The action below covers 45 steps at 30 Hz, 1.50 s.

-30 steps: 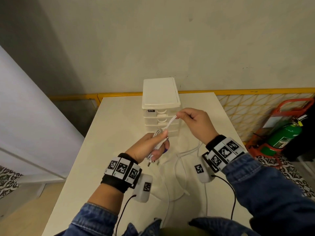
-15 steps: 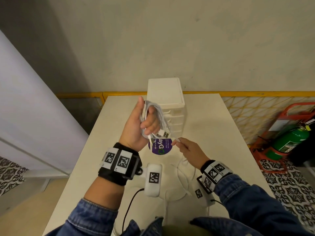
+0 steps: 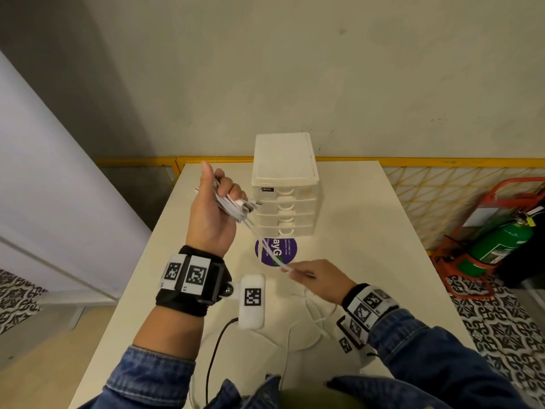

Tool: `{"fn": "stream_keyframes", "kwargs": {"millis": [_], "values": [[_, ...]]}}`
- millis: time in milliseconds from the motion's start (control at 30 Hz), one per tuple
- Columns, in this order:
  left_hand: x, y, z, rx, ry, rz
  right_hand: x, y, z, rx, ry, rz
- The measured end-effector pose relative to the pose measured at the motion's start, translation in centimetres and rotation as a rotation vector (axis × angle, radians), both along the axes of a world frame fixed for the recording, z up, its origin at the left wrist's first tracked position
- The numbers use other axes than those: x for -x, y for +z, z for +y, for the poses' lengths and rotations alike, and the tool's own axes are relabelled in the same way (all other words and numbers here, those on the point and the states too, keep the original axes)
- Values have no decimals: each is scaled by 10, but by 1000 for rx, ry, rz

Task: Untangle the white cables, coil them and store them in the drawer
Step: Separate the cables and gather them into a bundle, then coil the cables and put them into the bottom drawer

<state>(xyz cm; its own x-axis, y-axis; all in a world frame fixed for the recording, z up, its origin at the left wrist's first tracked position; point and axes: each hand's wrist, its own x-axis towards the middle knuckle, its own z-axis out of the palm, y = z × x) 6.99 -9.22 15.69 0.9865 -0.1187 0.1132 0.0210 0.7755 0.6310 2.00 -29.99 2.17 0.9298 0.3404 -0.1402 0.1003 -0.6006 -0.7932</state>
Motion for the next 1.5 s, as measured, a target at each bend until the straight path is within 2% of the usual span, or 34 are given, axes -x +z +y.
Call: {"fn": "stream_keyframes", "kwargs": {"millis": [100,167,233,333,433,500,600,733,833,967,1067,1133,1233,1267,1333,1400,1500], "values": [[-1,-6,3,-135,116,15,9,7,9,24,113,-37],[-1,-12,5,-394,203,-50,15,18,15,6,151,-117],[2,-17,7,-753,263,-166,19,37,19,-51,139,-194],[3,-29,5,-1154,152,-322,17,70,21,-121,95,-331],[8,-36,-8,-1324,-85,-360,14,94,21,-130,69,-470],[14,-33,-18,-1284,-251,-365,10,101,18,-112,18,-533],[26,-25,-26,-1123,-526,-292,-3,104,4,-67,-111,-576],[29,-30,-32,-1097,-653,-264,-21,103,-9,-34,-80,-626],[30,-31,-32,-937,-719,-197,-30,92,-17,73,-61,-702],[26,-24,-31,-541,-863,-160,-34,55,-26,196,-105,-562],[21,-16,-31,-333,-903,-181,-28,32,-24,260,-96,-431],[17,-12,-28,-250,-909,-150,-26,22,-26,235,-124,-371],[11,-8,-22,-271,-862,-79,-22,21,-32,247,-174,-280],[9,-8,-20,-301,-842,-63,-21,26,-33,190,-208,-261],[9,-7,-20,-357,-821,-42,-20,43,-29,-49,-250,-302],[10,-6,-24,-366,-833,-38,-23,59,-17,-271,-201,-348],[14,1,-32,-265,-870,-49,-24,63,4,-386,-127,-393]]}}
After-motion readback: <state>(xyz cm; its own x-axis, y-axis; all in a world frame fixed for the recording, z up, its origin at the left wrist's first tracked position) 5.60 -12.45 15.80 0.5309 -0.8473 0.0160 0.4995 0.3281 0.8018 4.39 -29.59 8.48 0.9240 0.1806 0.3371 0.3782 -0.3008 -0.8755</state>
